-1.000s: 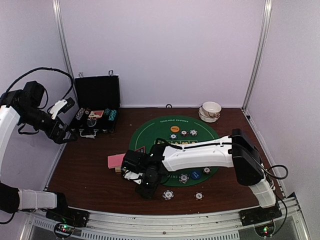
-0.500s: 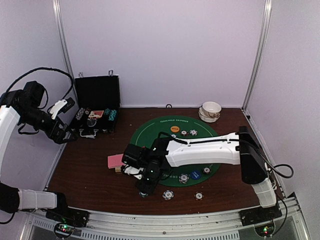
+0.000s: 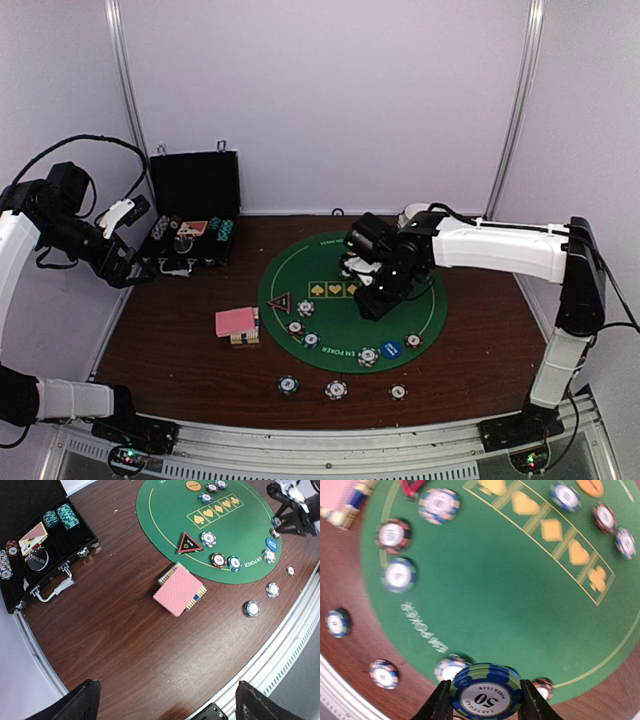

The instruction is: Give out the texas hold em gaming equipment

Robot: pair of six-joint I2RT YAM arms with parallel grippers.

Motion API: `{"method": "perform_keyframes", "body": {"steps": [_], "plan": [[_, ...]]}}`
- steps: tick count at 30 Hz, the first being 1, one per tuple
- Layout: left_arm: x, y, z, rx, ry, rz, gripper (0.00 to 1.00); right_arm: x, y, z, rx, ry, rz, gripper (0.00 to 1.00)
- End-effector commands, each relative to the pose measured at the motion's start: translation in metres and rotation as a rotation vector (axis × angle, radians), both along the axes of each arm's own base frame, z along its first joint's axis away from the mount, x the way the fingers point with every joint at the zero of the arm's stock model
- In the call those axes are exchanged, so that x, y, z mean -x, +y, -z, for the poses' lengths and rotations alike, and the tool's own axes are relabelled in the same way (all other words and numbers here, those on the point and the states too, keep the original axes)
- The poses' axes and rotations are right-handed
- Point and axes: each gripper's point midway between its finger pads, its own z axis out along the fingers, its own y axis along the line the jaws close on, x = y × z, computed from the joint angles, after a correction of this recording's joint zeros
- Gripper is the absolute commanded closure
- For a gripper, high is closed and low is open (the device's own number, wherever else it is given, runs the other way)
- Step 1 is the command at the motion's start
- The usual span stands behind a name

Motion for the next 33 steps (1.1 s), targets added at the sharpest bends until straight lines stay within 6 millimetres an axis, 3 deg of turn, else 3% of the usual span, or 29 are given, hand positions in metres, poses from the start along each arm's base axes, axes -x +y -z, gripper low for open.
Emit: {"method": "perform_keyframes", "body": {"steps": [1,5,10,18,33], "plan": [[0.0,-0.001,-0.003,0.003,-0.027,0.022,0.03,-0.016,-0.059,0.011,0.06,-0.013,0.171,1.0],[0.0,-0.003,0.002,0.01,-0.016,0.033,0.03,-0.026,-0.102,0.025,0.085,-0.002,0.286,1.0],[0.001,-0.002,0.016,0.001,0.008,0.048,0.02,-0.032,-0.129,0.042,0.093,0.025,0.369,1.0],[0.006,-0.004,0.041,-0.003,0.08,0.075,0.03,-0.037,-0.14,0.065,0.09,0.063,0.425,1.0],[0.001,-0.017,0.069,-0.009,0.138,0.133,0.02,-0.033,-0.148,0.101,0.109,0.115,0.47,1.0]]}}
